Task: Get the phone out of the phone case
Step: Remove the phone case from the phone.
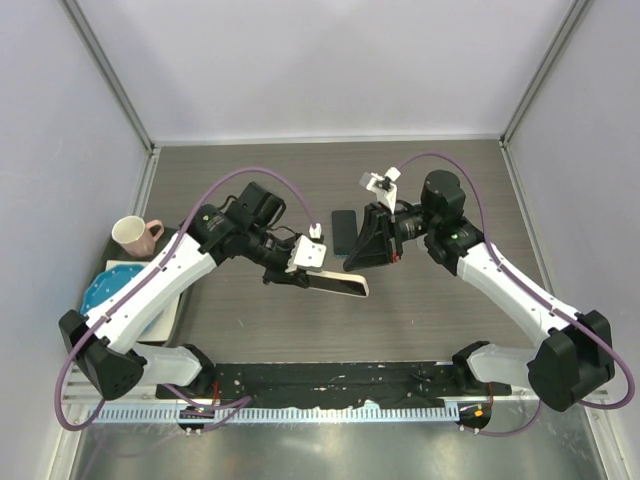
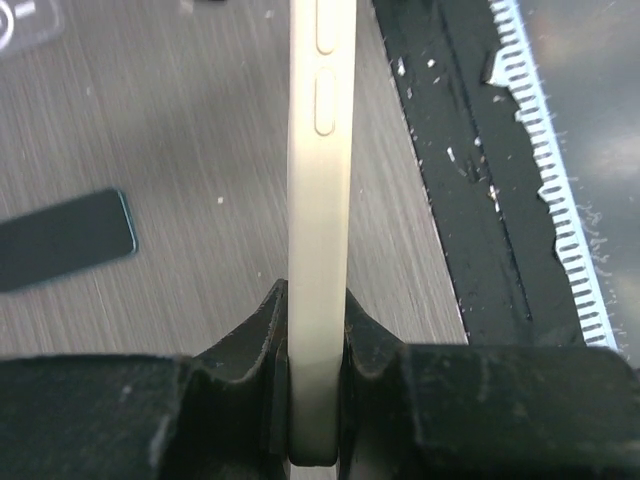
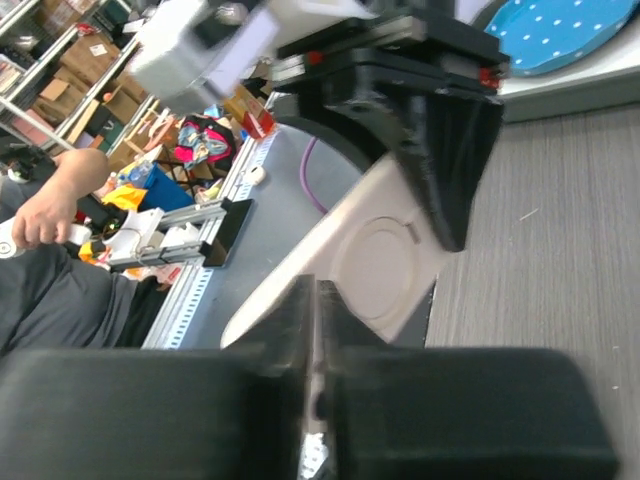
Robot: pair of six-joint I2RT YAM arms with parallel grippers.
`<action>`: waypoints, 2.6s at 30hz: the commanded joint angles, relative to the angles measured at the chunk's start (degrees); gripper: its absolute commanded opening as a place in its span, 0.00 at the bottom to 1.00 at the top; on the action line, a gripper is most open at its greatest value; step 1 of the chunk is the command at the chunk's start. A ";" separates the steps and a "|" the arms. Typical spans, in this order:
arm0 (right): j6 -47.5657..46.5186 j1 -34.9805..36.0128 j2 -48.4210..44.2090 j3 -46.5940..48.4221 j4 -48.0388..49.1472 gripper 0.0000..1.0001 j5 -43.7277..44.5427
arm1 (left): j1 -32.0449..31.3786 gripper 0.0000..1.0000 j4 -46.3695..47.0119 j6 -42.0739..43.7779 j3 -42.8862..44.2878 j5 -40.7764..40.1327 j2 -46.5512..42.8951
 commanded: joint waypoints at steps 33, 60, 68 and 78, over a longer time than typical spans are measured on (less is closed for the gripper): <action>3.58 -5.54 -4.65 -5.98 19.93 0.56 18.23 | 6.61 0.00 28.88 -23.35 -9.60 15.99 -2.76; 17.21 -5.28 -5.88 -9.94 33.83 0.41 15.85 | 7.13 0.00 28.00 -22.46 -8.72 16.25 -2.85; 22.76 -5.28 -4.21 -9.50 39.46 0.38 15.32 | 7.13 0.00 27.83 -21.94 -8.81 16.34 -2.85; 25.82 -5.28 -3.34 -9.33 39.46 0.12 14.09 | 7.05 0.00 25.11 -18.09 -7.58 15.99 -2.76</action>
